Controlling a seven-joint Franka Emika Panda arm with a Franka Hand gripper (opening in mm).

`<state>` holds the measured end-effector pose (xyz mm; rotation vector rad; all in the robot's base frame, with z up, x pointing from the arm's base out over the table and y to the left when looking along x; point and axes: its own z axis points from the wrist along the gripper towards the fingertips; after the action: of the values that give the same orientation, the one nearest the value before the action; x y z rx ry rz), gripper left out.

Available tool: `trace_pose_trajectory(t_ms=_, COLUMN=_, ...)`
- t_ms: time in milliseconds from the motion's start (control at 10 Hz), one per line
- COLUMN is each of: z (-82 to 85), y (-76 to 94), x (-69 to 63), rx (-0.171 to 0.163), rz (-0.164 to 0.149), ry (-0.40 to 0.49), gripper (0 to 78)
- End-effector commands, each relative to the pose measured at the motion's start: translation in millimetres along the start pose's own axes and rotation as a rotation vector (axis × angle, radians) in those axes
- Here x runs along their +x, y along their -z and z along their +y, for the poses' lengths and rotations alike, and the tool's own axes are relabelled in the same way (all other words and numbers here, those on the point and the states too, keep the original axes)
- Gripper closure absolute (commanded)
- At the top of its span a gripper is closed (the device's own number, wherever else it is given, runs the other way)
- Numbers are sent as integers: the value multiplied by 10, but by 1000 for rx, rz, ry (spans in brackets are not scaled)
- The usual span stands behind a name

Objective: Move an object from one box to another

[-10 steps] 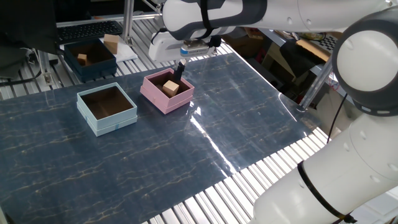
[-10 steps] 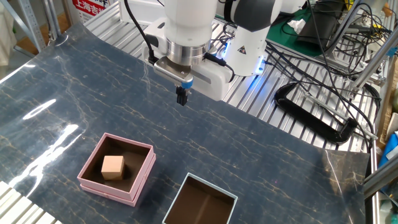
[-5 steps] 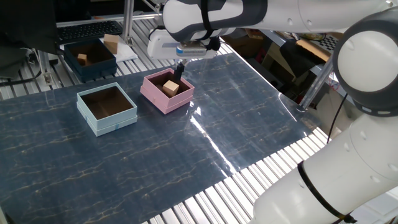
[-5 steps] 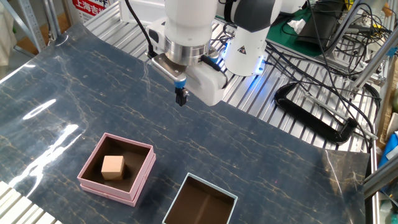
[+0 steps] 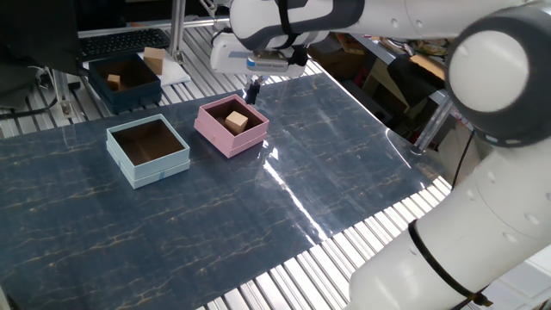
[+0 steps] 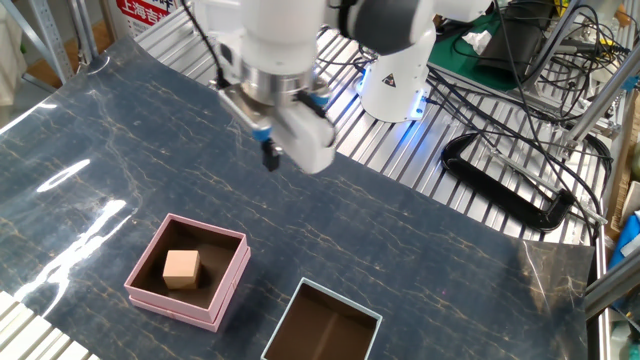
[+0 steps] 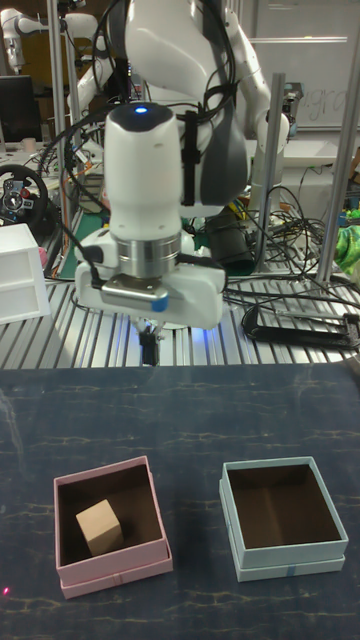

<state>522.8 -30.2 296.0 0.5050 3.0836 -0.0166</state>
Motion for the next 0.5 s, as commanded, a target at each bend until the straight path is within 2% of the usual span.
trace_pose_trajectory(t_ms=100, z=-48, y=22, x=-135, rx=0, rz=-6, ry=-48, gripper=776)
trace_pose_trajectory(t_ms=300, z=-66, y=64, x=-323, rx=0, rz=-7, ry=-76, gripper=776)
trace_pose_trajectory(t_ms=500, z=-70, y=91, x=-414, rx=1, rz=-7, ry=-110, gripper=776)
